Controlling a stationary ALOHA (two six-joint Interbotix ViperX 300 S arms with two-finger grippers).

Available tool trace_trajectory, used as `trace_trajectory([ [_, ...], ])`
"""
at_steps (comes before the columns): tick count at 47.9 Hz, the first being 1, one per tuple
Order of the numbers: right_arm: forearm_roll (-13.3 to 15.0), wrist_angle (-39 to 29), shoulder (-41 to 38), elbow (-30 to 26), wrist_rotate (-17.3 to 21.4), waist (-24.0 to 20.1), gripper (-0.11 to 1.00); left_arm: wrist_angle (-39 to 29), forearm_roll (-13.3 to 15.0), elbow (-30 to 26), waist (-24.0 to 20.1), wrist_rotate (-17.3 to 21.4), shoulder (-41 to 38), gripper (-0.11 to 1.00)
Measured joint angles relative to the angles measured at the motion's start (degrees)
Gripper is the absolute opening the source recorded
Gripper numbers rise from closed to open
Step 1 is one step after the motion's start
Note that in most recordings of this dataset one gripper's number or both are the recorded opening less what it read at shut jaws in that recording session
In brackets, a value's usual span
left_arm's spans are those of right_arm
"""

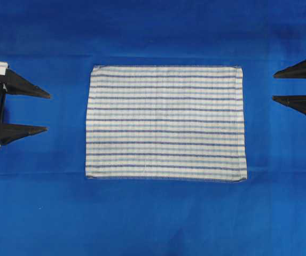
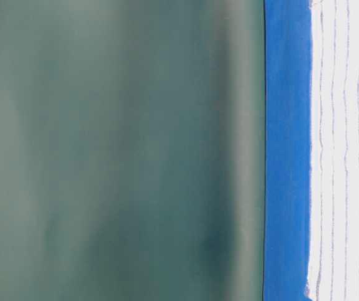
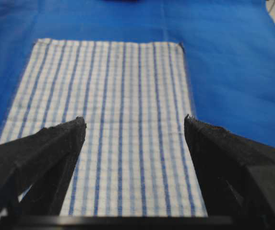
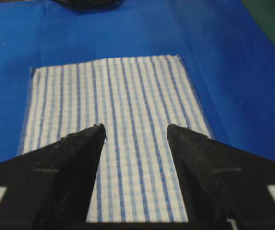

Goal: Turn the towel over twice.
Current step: 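Move both grippers to the far corners of the towel again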

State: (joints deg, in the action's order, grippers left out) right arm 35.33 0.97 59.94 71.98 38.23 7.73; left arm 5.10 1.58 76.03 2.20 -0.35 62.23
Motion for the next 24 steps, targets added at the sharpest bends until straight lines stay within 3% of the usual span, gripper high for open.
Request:
trace_trajectory([
  [12,-2.0,-0.7,-2.1,-0.1,0.1,2.0,0.63,5.1,0.0,0.0,-5.6,-0.6,-5.0,0.79],
  [24,-3.7,-1.1,-11.8,-1.6,0.1,11.1,0.63,12.2,0.0,-2.6,-15.3,0.0,-20.8,0.79],
])
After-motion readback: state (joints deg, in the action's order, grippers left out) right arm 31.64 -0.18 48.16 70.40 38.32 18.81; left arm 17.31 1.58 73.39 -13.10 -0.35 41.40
